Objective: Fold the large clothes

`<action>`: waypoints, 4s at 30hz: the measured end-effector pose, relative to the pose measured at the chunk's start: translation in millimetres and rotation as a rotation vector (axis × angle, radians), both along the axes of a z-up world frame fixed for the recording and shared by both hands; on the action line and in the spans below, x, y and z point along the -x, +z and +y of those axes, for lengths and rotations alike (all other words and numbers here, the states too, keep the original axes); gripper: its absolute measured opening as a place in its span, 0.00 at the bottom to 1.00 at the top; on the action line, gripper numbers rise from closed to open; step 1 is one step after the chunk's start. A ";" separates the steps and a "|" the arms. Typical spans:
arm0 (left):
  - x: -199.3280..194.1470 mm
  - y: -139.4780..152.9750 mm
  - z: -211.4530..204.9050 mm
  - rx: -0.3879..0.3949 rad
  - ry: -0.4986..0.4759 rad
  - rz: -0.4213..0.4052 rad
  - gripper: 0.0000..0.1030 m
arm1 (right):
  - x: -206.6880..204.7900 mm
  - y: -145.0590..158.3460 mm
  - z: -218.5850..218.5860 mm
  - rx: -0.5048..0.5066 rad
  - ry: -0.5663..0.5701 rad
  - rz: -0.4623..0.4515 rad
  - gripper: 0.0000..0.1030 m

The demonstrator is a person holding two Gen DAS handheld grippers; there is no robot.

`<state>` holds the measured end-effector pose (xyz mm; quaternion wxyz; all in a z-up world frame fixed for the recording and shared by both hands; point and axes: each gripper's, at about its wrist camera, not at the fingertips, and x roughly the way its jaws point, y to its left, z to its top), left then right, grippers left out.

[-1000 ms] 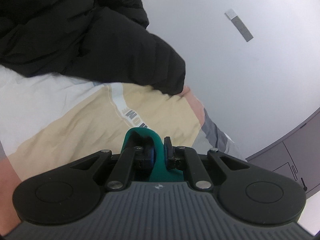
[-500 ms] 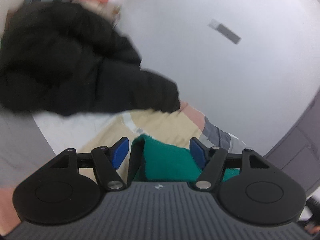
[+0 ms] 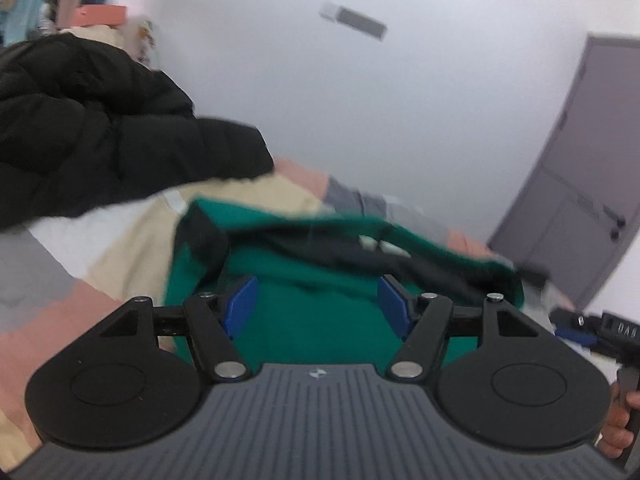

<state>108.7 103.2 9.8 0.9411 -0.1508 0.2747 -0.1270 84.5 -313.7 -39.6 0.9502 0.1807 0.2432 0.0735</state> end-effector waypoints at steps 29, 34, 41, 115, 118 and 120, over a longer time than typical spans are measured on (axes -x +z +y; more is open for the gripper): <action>-65.7 -64.7 -30.3 -0.062 0.002 0.027 0.62 | -236.3 -78.1 46.1 0.093 0.013 0.401 0.40; -63.4 -66.9 -27.9 -0.052 -0.003 -0.003 0.63 | -254.3 -94.4 31.3 0.039 -0.064 0.414 0.40; -55.1 -64.4 -21.2 -0.027 0.000 0.006 0.63 | -217.4 -80.1 31.0 0.020 -0.019 0.327 0.42; 37.9 -92.3 69.1 0.672 0.201 0.298 0.26 | 33.7 -74.3 -28.3 -0.549 -0.230 0.114 0.33; 68.0 -80.4 75.1 0.669 0.192 0.309 0.26 | 66.1 -64.4 -30.9 -0.551 -0.205 0.094 0.33; 88.1 -75.1 75.8 0.650 0.182 0.306 0.26 | 83.1 -60.5 -31.3 -0.552 -0.195 0.083 0.33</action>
